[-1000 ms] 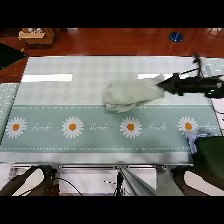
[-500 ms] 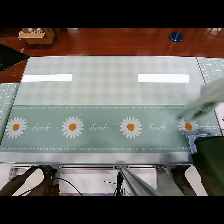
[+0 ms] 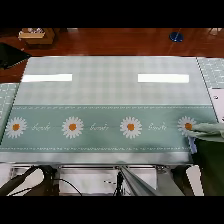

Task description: Fold the shirts.

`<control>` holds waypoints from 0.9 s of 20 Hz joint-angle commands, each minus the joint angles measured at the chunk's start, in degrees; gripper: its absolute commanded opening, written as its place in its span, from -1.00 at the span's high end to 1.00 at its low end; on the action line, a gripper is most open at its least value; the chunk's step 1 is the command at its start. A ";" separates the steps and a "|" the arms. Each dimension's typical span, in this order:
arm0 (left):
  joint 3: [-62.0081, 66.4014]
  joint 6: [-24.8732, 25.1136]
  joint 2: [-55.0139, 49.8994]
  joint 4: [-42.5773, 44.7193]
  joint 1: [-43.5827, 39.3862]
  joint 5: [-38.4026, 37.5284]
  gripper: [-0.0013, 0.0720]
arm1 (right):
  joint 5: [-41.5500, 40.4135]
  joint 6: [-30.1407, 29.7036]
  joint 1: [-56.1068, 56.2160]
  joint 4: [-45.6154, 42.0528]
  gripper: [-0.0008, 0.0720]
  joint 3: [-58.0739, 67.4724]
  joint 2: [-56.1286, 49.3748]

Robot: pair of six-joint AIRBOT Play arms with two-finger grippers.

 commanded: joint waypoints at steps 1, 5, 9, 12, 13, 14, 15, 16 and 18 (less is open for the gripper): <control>0.02 3.48 -4.15 0.02 0.26 0.31 0.38 | 5.07 -0.37 -0.72 -12.90 0.92 -8.37 0.98; 0.02 3.72 -9.49 -0.02 2.16 4.28 0.38 | 5.11 -1.29 -0.72 -32.37 0.92 -21.16 1.07; 0.04 3.76 -11.08 0.00 6.05 11.28 0.38 | 4.46 -1.33 -0.72 -45.48 0.92 -30.82 1.07; 0.15 3.76 -11.08 -0.02 9.97 13.16 0.38 | 3.41 -1.31 -0.72 -52.54 0.92 -36.74 1.07; 0.15 3.76 -11.08 -0.02 11.26 13.16 0.38 | 2.64 -1.31 -0.72 -54.86 0.92 -37.94 1.07; 0.15 3.74 -11.08 -0.02 12.28 13.14 0.38 | 1.49 -1.31 -0.72 -56.61 0.92 -38.73 1.03; 0.15 3.74 -11.08 -0.02 13.11 13.14 0.38 | 0.20 -1.33 -0.72 -56.96 0.92 -39.01 1.01; 0.15 3.74 -11.08 -0.02 13.64 13.16 0.38 | -0.55 -1.33 -0.72 -56.96 0.92 -39.01 1.01; 0.13 3.74 -11.08 -0.02 14.05 13.16 0.38 | -2.34 -1.36 -0.72 -56.52 0.65 -39.01 1.01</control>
